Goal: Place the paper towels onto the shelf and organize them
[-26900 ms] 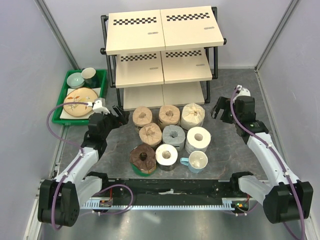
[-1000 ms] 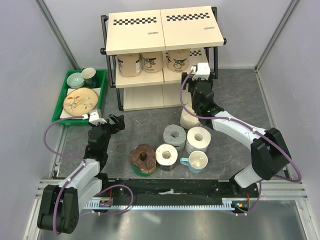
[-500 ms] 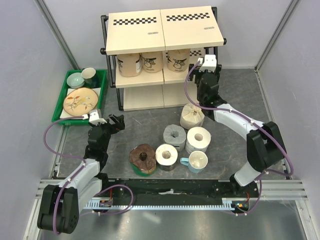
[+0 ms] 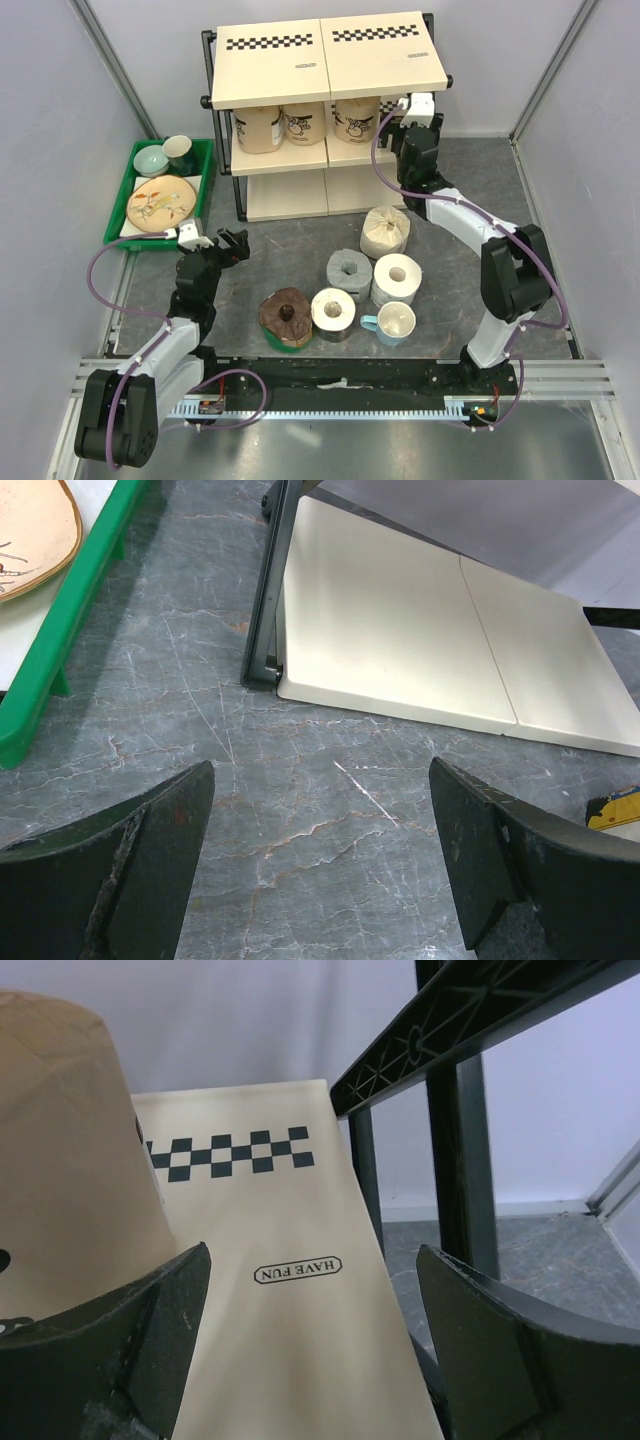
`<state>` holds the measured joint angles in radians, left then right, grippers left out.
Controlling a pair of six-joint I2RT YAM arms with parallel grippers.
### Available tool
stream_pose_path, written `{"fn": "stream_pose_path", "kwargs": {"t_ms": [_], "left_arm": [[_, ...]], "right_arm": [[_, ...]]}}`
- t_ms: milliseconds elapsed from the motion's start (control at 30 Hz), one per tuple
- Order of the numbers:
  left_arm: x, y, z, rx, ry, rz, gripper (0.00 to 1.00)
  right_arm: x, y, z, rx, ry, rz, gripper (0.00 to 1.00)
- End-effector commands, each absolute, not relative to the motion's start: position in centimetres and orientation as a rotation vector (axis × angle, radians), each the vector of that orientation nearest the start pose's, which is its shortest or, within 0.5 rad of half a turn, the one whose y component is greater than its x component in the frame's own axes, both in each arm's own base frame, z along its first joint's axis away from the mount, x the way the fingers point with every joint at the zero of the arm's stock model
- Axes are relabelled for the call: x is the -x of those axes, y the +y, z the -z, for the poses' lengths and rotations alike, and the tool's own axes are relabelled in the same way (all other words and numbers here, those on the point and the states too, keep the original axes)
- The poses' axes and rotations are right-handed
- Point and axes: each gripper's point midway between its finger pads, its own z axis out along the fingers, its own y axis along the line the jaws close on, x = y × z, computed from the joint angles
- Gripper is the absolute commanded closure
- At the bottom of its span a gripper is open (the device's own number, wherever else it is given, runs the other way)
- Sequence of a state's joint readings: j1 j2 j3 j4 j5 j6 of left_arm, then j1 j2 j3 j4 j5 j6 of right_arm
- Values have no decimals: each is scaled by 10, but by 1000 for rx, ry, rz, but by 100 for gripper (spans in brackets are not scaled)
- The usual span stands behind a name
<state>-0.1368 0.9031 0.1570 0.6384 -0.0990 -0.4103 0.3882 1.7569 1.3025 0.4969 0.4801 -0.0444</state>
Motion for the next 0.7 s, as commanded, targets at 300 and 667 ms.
{"fn": "stream_pose_path", "kwargs": {"t_ms": [300,667], "left_arm": [[-324,-43,-148,326,1610,349,5],[-324,-43,-148,326,1614,347,5]], "right_arm": [[-554,135,-287,-62,1476,54,8],[-560,133,-278,-54,1423,86,7]]}}
